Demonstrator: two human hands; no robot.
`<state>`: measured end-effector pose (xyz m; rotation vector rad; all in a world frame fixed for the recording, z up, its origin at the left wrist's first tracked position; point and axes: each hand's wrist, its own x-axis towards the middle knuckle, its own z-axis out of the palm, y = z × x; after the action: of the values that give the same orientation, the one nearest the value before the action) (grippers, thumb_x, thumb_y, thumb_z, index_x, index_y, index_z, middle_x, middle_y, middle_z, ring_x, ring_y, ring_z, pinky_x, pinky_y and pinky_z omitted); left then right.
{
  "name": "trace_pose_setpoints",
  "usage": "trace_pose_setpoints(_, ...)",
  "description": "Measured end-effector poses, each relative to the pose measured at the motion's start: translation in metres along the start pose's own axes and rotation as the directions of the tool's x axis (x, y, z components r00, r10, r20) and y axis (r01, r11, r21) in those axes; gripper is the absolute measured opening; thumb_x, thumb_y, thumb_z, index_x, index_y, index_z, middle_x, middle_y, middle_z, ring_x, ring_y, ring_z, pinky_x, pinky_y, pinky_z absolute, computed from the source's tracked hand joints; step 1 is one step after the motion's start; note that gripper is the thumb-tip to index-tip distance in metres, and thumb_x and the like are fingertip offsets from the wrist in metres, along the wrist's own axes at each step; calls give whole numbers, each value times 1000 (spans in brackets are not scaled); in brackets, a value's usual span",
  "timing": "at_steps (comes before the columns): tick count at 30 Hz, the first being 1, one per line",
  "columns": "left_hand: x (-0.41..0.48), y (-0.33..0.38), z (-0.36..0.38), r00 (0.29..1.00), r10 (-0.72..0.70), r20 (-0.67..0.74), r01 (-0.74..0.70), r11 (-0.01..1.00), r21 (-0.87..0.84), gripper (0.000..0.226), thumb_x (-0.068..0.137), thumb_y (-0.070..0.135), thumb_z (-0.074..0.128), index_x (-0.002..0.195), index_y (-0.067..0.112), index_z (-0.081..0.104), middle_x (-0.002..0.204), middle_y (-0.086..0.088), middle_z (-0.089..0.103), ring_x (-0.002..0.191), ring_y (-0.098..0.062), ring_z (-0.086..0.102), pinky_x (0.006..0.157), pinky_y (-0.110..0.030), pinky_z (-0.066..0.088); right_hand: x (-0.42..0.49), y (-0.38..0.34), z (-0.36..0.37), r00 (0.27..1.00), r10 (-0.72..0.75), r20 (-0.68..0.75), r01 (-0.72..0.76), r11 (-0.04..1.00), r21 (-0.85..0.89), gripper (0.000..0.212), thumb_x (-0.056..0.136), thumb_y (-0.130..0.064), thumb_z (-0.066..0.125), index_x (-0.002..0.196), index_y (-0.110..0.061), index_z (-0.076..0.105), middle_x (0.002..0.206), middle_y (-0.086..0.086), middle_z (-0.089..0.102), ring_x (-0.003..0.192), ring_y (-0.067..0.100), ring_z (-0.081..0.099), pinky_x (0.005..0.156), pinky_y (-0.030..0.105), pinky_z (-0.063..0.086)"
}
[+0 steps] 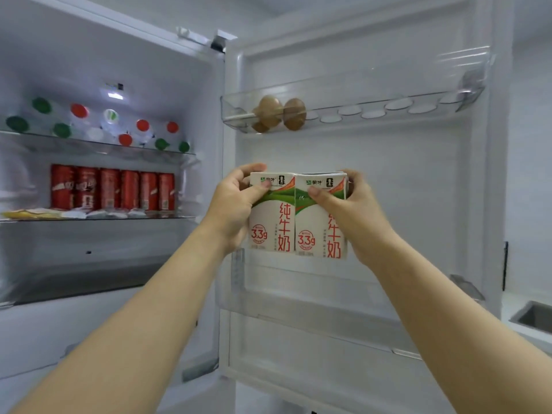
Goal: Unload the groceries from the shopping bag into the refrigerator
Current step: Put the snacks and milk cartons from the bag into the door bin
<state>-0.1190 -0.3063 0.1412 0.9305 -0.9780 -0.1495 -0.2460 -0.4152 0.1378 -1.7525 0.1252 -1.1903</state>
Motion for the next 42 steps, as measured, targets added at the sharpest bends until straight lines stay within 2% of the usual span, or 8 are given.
trace_pose_setpoints(4, 29, -23, -19, 999, -46, 16, 44, 996, 81, 20, 92, 1, 51, 99, 19, 54, 94, -9, 64, 75, -18, 67, 68, -30, 58, 31, 25, 10, 996, 86, 7, -85, 996, -39, 35, 81, -22, 70, 104, -17, 44, 89, 1, 65, 72, 12, 66, 59, 29, 54)
trace_pose_setpoints(9, 47, -56, -44, 990, -129, 65, 107, 958, 264, 20, 89, -1, 56, 96, 17, 54, 104, -12, 61, 87, -22, 65, 72, -29, 56, 45, 55, 14, 988, 153, 27, -141, 959, -245, 34, 78, -26, 75, 93, -23, 45, 85, -1, 66, 75, 16, 68, 68, 38, 57)
trace_pose_setpoints(17, 57, -91, -50, 965, -203, 167, 126, 914, 385, 24, 89, -3, 56, 93, 20, 56, 96, -7, 60, 81, -21, 67, 72, -32, 59, 44, 80, 17, 988, 149, 33, -119, 890, -441, 33, 74, -22, 79, 88, -16, 49, 81, 0, 61, 65, 8, 59, 46, 16, 42)
trace_pose_setpoints(21, 59, -97, -54, 935, -249, 254, 101, 870, 483, 29, 91, -1, 54, 97, 28, 52, 98, -10, 63, 79, -16, 68, 66, -28, 59, 42, 84, 17, 972, 228, 59, -161, 825, -541, 38, 73, -21, 79, 97, -12, 51, 85, 1, 60, 68, 10, 59, 53, 19, 52)
trace_pose_setpoints(25, 63, -99, -64, 917, -222, 332, -67, 734, 676, 27, 92, 10, 55, 113, 26, 49, 120, -6, 50, 100, -17, 62, 76, -27, 57, 42, 88, 20, 956, 291, 41, -208, 769, -605, 36, 73, -23, 79, 93, -17, 49, 95, 3, 62, 84, 21, 65, 77, 42, 57)
trace_pose_setpoints(29, 64, -97, -68, 878, -262, 401, -228, 507, 831, 36, 94, 20, 54, 128, 23, 45, 116, 0, 40, 96, -12, 52, 71, -15, 50, 39, 87, 26, 950, 309, 50, -192, 701, -687, 38, 74, -25, 78, 97, -14, 50, 100, 6, 62, 88, 23, 65, 81, 42, 56)
trace_pose_setpoints(37, 63, -93, -65, 848, -368, 382, -256, 346, 903, 35, 96, 20, 50, 130, 22, 45, 119, 0, 38, 102, -15, 47, 84, -25, 50, 38, 87, 30, 936, 349, 52, -189, 621, -761, 38, 75, -27, 77, 99, -13, 51, 103, 6, 62, 91, 23, 63, 83, 41, 54)
trace_pose_setpoints(42, 65, -92, -66, 860, -356, 366, -365, 72, 928, 31, 92, 15, 53, 122, 17, 47, 121, -4, 51, 109, -20, 46, 88, -29, 42, 40, 84, 37, 914, 397, 84, -143, 509, -849, 36, 79, -36, 72, 97, -15, 49, 97, 4, 62, 82, 21, 61, 75, 38, 57)
